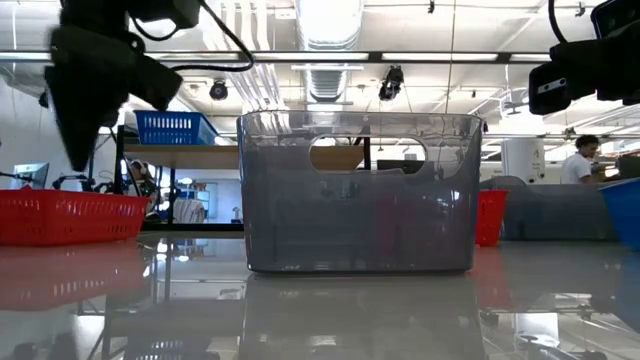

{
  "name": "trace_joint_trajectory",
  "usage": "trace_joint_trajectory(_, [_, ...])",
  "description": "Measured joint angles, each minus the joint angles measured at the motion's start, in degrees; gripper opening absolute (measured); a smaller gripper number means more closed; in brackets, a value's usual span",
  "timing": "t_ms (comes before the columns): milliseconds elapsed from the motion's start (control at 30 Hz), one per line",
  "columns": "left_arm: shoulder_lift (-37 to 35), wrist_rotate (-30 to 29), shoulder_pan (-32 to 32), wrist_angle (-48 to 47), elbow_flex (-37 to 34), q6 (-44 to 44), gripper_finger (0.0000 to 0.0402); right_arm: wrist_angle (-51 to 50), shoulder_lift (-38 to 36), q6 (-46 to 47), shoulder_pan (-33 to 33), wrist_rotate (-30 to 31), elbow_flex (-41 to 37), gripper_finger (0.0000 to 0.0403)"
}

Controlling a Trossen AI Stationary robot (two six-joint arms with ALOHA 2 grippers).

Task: Stack baskets on shelf by color
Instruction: Put the top left red bin on the shelf

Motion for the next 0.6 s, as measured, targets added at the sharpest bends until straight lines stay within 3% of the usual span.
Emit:
trace_joint_trajectory(133, [0.0, 1.04, -1.9, -2.73, 0.06, 6.8, 0.0037, 0.0, 0.0, -0.03, 0.0, 0.0, 0.01, 0.0009])
trace_joint_trajectory(300, [0.0, 0.62, -4.16, -4.76, -0.16, 12.74, 0.0106, 0.0, 0.0, -0.02, 0.01, 0.0, 0.01, 0.0009])
trace_joint_trajectory(467, [0.0, -5.65, -5.83, -9.32, -1.28, 15.84, 0.0177, 0.02, 0.0, 0.05, -0.01, 0.0, -0.01, 0.0009])
trace_joint_trajectory(600, [0.0, -7.68, -5.87, -9.96, -4.71, 16.95, 0.0198, 0.01, 0.0, 0.0, 0.0, -0.01, 0.01, 0.0009])
